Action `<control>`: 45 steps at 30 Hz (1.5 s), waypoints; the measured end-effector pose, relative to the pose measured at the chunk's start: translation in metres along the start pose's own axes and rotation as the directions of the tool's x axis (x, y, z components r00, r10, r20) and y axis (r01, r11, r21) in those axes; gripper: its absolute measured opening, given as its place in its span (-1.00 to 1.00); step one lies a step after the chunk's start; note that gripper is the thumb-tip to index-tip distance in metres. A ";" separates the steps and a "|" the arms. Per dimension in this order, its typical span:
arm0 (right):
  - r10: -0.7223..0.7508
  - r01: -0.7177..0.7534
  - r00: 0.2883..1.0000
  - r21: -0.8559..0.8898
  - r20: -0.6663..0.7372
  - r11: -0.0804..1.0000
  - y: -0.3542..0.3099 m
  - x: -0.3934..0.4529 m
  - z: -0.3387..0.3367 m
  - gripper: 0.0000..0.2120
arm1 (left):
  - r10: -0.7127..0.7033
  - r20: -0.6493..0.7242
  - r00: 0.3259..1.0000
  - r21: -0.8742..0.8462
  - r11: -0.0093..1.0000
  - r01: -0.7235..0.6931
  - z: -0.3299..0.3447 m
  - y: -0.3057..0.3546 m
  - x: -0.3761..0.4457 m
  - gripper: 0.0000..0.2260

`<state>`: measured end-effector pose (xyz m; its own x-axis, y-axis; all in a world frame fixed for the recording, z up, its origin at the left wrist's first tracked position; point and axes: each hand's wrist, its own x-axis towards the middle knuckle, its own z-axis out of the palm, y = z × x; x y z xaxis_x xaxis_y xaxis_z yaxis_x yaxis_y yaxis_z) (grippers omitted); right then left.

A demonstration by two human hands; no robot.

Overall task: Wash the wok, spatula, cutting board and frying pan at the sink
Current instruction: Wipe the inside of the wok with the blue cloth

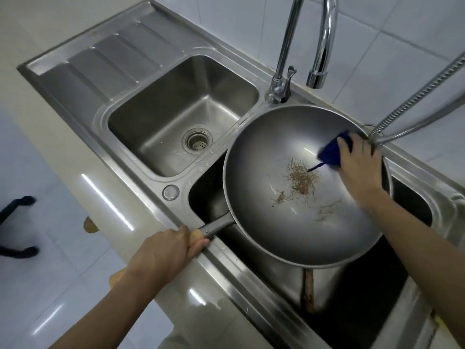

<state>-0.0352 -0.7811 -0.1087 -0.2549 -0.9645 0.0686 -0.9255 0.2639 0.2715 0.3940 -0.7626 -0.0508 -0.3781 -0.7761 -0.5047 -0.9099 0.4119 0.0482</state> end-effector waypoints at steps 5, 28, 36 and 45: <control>0.028 -0.029 1.000 0.165 0.009 0.986 -0.039 0.007 0.001 -0.39 | 0.000 0.002 1.000 0.009 1.000 0.000 -0.001 0.001 -0.001 -0.55; 0.301 -0.208 0.947 0.510 -0.108 0.835 -0.074 0.052 -0.007 -0.36 | 0.024 -0.037 0.999 -0.065 0.998 -0.026 0.003 0.000 0.001 -0.31; -0.073 0.012 0.997 0.948 0.012 0.318 -0.194 0.013 -0.040 -0.42 | 0.031 -0.068 0.997 0.014 0.999 -0.030 0.009 -0.001 0.001 -0.23; -0.349 -0.015 0.880 0.752 0.323 0.659 -0.086 -0.085 -0.004 -0.34 | 0.036 -0.076 0.996 -0.008 0.999 -0.037 0.010 -0.001 0.001 -0.35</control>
<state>0.0677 -0.7222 -0.1337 0.0081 -0.9387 -0.3445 -0.8168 0.1926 -0.5439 0.3960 -0.7591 -0.0597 -0.4227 -0.7948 -0.4355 -0.8967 0.4365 0.0738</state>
